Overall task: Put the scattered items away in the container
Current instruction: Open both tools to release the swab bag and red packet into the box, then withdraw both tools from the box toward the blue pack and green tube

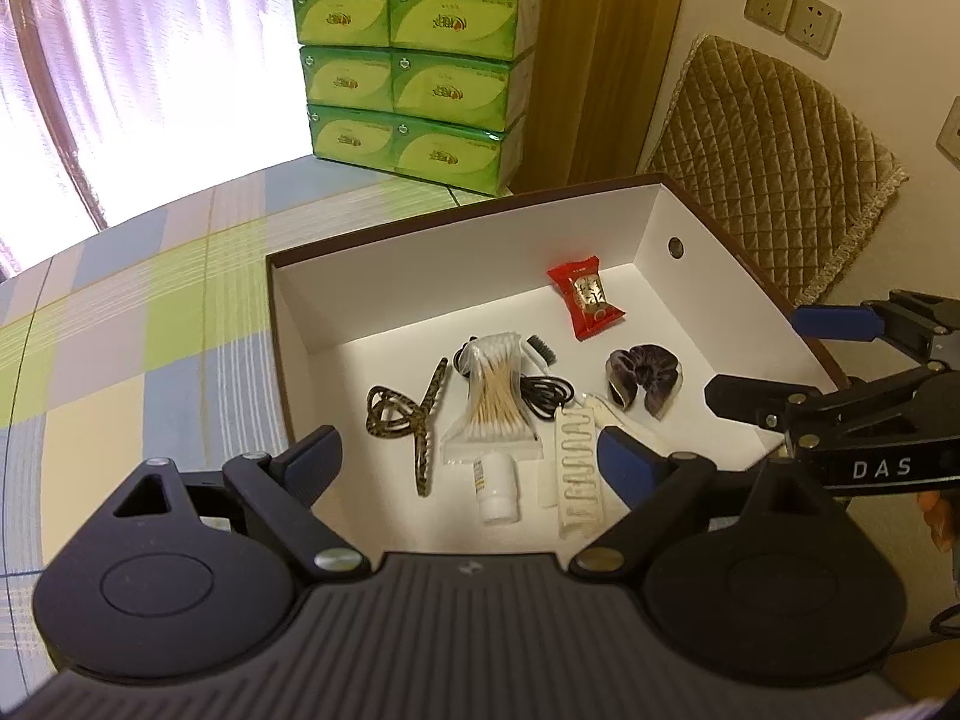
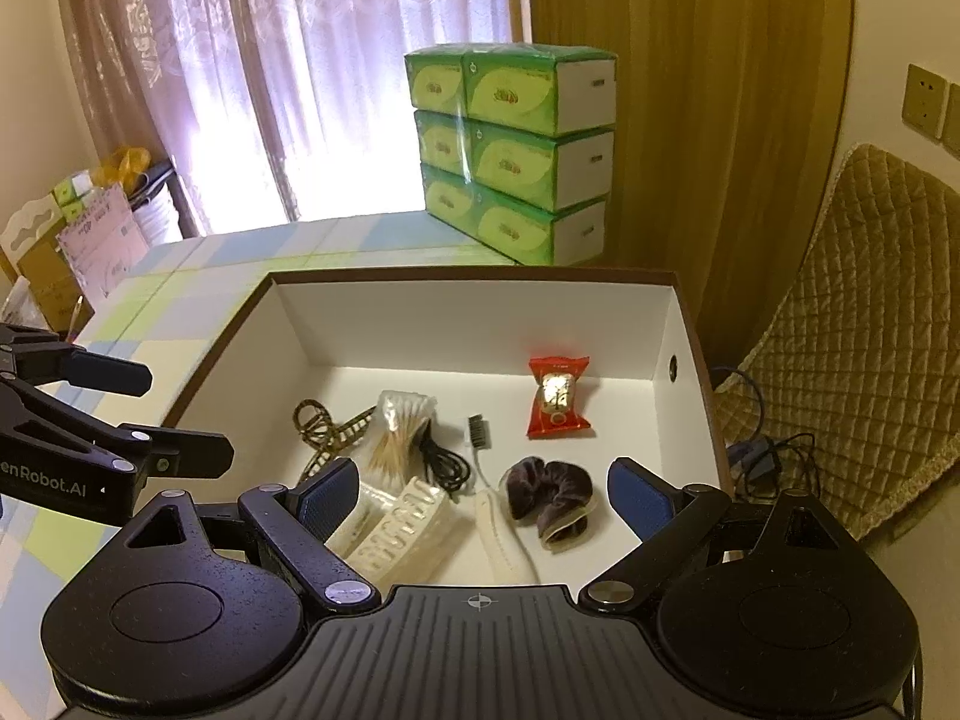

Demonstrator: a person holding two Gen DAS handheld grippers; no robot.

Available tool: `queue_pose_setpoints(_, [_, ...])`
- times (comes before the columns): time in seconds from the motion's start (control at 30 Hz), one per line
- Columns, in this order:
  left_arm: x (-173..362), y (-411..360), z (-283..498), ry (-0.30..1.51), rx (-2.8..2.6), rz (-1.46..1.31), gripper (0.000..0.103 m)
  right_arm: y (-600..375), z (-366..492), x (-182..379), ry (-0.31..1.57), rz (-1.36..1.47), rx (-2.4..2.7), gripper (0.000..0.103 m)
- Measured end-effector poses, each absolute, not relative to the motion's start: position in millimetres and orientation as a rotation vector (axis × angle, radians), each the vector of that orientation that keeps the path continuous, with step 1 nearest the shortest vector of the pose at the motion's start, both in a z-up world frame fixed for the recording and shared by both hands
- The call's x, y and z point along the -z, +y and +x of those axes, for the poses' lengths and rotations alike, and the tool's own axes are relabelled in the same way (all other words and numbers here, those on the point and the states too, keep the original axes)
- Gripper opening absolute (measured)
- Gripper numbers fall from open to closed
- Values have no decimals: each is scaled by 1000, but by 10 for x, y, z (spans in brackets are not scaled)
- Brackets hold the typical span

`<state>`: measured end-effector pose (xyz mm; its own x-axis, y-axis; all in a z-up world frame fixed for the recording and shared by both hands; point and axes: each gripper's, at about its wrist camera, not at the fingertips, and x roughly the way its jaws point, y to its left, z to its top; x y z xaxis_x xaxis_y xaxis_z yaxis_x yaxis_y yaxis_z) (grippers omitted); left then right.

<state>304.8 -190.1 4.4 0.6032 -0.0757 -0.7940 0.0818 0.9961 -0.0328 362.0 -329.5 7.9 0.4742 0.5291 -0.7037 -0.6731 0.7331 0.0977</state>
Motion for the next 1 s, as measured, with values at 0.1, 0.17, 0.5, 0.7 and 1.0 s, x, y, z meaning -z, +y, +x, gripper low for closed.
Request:
queue_pose_setpoints(0.1, [-69,-1866,2941,914,93,6,90,-3273,3501,-88,791,-200,-734,95])
queue_pose_setpoints(0.17, [-83,-1835,2869,911,94,1,93,-3255,3414,-87,795,-197,-734,95])
queue_pose_setpoints(0.5, [-134,-1575,2442,905,96,-22,94,-3125,2983,-71,838,-171,-714,95])
queue_pose_setpoints(0.7, [-147,-1385,2173,910,105,-31,94,-3030,2731,-61,856,-167,-706,95])
queue_pose_setpoints(1.0, [-151,-1137,1880,918,119,-54,94,-2845,2444,-83,858,-164,-700,95])
